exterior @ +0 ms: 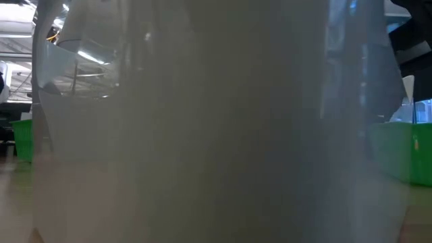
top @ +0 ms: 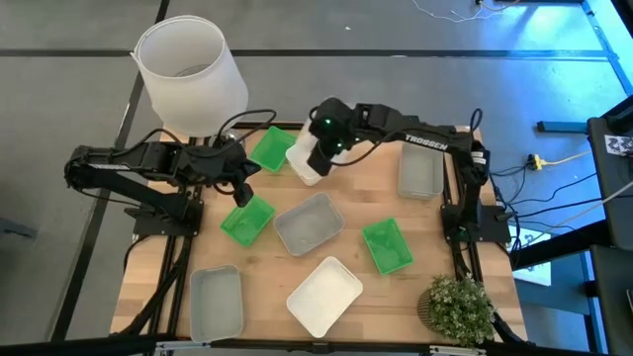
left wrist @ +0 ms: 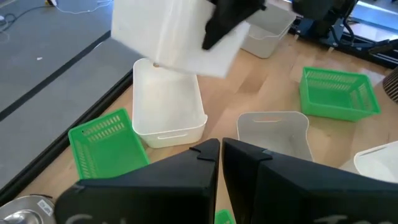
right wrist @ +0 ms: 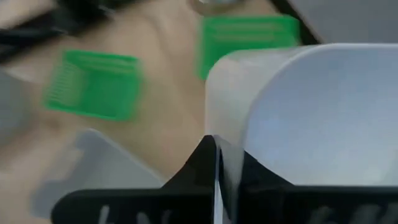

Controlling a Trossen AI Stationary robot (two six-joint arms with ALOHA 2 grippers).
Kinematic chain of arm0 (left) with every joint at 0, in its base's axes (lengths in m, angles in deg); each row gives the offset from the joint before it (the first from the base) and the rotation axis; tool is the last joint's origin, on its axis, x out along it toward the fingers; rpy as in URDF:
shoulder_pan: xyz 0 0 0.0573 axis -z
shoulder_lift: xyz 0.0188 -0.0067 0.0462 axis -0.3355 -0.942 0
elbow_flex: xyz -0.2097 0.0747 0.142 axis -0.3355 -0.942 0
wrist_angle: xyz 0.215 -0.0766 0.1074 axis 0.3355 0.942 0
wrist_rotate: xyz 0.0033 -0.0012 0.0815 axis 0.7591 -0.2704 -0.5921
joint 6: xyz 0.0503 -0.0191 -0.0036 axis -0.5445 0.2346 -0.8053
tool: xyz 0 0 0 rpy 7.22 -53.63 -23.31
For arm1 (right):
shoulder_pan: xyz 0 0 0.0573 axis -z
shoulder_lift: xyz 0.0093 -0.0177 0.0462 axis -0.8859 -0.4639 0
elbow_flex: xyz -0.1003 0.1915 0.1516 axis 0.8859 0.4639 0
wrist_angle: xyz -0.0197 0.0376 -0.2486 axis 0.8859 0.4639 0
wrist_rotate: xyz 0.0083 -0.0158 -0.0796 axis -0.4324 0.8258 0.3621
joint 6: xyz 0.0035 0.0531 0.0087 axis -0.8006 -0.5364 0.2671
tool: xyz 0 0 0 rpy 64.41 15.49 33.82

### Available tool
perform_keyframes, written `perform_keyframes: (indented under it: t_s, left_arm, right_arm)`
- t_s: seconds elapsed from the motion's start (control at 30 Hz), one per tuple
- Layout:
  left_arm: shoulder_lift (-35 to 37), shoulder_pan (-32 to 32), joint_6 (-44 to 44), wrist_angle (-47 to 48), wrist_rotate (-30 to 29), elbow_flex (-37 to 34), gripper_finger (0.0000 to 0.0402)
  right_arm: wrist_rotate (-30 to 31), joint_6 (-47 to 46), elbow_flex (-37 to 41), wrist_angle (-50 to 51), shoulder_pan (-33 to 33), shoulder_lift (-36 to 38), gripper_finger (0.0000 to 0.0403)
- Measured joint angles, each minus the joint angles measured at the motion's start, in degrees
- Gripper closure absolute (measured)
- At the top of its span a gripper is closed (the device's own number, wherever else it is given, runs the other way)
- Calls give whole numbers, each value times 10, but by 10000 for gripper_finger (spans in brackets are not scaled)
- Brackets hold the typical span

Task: Stack baskets by color
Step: Stack the top right white bin on the top left white bin

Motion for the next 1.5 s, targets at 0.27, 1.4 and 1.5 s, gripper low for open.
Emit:
perform_keyframes:
  t_s: [0.27,1.4,1.5]
  left_arm:
    - [0,0,0,0,30,0,390]
    - [0,0,-8,15,53,0,390]
    - [0,0,-39,15,54,0,390]
  right_arm:
    - [-44,3,0,-26,-5,-41,402]
    - [56,-140,-70,94,28,-94,403]
    - [62,-167,-77,95,30,-94,403]
